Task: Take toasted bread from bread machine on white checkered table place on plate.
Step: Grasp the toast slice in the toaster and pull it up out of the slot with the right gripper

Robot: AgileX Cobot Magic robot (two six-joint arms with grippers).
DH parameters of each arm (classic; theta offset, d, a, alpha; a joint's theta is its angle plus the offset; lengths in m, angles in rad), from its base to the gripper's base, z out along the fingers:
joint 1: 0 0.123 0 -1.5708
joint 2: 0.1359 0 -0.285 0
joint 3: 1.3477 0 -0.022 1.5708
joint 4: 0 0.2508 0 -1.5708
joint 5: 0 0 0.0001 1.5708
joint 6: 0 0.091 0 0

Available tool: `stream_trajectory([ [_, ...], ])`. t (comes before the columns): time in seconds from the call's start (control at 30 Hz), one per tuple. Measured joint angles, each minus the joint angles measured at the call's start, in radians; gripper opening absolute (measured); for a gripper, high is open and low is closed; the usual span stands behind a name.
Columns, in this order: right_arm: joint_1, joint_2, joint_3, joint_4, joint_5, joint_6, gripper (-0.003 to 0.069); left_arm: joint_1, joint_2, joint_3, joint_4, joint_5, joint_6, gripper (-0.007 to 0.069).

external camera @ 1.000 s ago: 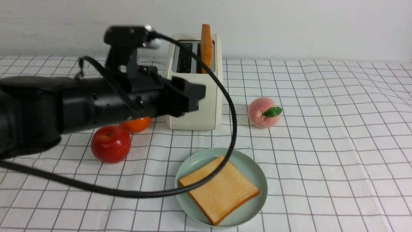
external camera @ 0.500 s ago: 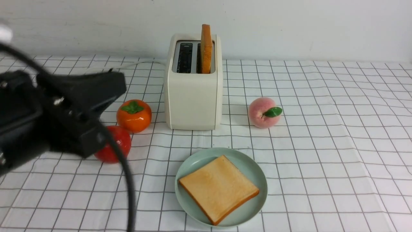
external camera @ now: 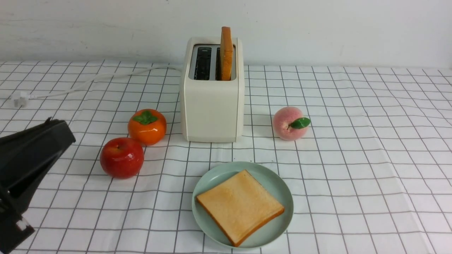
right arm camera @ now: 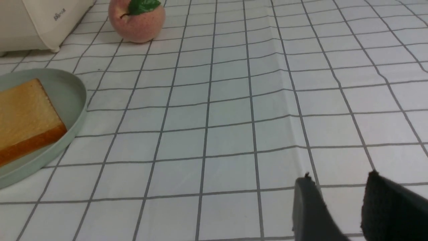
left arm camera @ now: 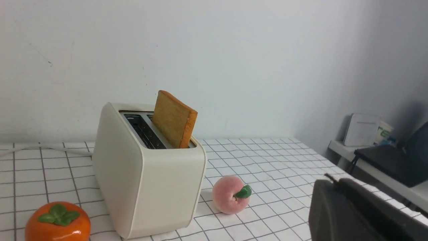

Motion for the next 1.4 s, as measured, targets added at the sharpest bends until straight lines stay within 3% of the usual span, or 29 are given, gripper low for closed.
stream_trajectory([
  [0.13, 0.0, 0.0, 0.008, 0.028, -0.07, 0.032, 0.024, 0.0, 0.0, 0.001, -0.033, -0.008, 0.0, -0.0013],
  [0.27, 0.0, 0.0, 0.008, 0.249, -0.232, 0.209, 0.024, 0.0, 0.0, 0.001, -0.058, -0.013, 0.0, -0.0013],
  [0.43, 0.0, 0.0, -0.001, 0.406, -0.327, 0.326, 0.024, 0.0, 0.0, 0.001, -0.061, -0.02, 0.017, -0.0013],
  [0.57, 0.0, 0.088, -0.147, 0.414, -0.051, 0.307, 0.024, 0.0, 0.0, 0.001, -0.064, -0.025, 0.038, -0.0013],
  [0.6, 0.0, 0.088, -0.158, 0.412, -0.051, 0.299, 0.024, 0.0, 0.0, 0.001, -0.064, -0.025, 0.04, -0.0013],
  [0.67, 0.0, 0.293, -0.33, 0.389, 0.195, 0.135, 0.024, 0.0, 0.0, 0.001, -0.064, -0.025, 0.042, -0.0013],
  [0.7, 0.0, 0.311, -0.358, 0.387, 0.213, 0.105, 0.024, 0.0, 0.0, 0.001, -0.064, -0.025, 0.042, -0.0013],
  [0.8, 0.0, 0.623, -0.568, 0.375, 0.476, -0.085, 0.024, 0.0, 0.0, 0.001, -0.064, -0.024, 0.043, -0.0013],
  [0.87, 0.0, 0.818, -0.694, 0.375, 0.574, -0.13, 0.024, 0.0, 0.0, 0.001, -0.064, -0.025, 0.043, -0.0013],
  [1.07, 0.039, 1.206, -1.007, 0.387, 0.659, -0.183, 0.0221, 0.0, 0.0, 0.001, -0.064, -0.024, 0.046, -0.0013],
  [1.27, 0.279, 1.514, -1.454, 0.326, 0.671, -0.149, 0.007, 0.0, 0.0, 0.001, -0.064, -0.023, 0.047, -0.0013],
  [1.4, 0.398, 1.721, -1.791, 0.238, 0.681, -0.09, 0.0049, 0.0, 0.0, 0.001, -0.065, -0.023, 0.068, -0.0013],
])
